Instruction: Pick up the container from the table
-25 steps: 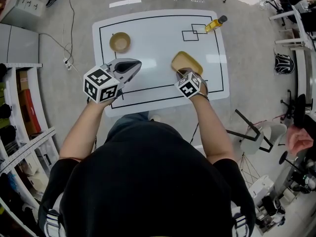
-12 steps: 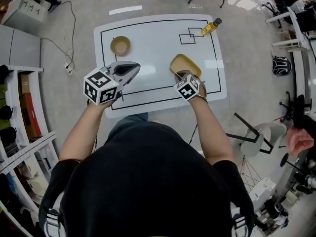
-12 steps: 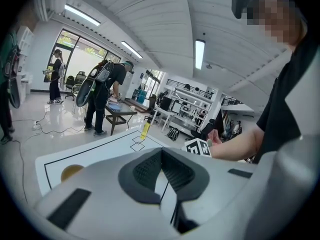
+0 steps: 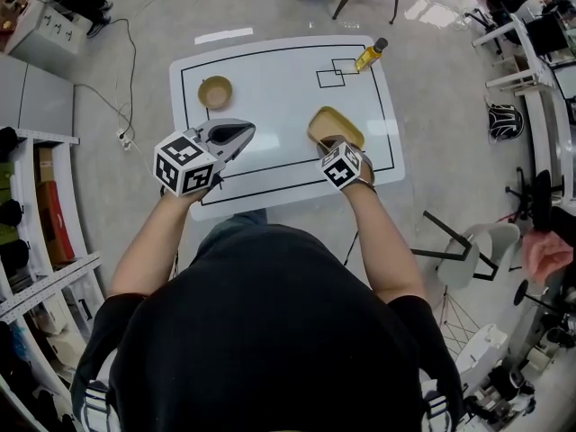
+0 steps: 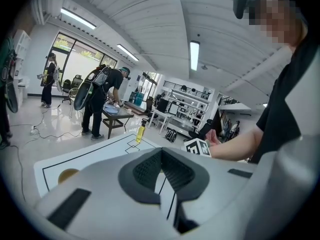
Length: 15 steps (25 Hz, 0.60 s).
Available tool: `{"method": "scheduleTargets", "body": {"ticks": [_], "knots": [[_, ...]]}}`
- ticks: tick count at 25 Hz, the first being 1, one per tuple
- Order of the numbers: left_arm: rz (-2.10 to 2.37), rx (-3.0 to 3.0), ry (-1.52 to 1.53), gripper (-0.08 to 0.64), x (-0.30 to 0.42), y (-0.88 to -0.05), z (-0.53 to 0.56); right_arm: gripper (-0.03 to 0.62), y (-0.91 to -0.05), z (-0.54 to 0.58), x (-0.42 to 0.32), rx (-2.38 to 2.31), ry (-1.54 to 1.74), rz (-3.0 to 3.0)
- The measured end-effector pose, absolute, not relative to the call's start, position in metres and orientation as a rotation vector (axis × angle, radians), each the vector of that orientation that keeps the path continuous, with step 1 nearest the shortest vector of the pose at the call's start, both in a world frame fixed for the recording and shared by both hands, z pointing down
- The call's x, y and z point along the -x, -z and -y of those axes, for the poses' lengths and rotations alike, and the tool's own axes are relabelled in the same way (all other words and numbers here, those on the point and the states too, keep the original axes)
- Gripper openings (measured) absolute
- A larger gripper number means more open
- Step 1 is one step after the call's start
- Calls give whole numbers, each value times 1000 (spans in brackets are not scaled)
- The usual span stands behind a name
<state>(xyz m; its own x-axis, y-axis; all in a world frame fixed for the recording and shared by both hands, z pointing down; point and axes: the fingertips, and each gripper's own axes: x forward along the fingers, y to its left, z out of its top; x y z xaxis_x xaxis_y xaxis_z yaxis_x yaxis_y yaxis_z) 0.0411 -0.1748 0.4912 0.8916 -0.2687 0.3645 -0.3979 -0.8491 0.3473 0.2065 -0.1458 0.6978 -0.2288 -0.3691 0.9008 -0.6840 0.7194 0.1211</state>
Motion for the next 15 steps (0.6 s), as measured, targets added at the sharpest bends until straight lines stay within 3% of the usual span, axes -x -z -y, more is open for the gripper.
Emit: {"method": "scheduleTargets", "body": {"ticks": [15], "knots": [[467,-2675,-424,8,-56,-474,149,18,-669,130,-230,-874,-348,1838]]}}
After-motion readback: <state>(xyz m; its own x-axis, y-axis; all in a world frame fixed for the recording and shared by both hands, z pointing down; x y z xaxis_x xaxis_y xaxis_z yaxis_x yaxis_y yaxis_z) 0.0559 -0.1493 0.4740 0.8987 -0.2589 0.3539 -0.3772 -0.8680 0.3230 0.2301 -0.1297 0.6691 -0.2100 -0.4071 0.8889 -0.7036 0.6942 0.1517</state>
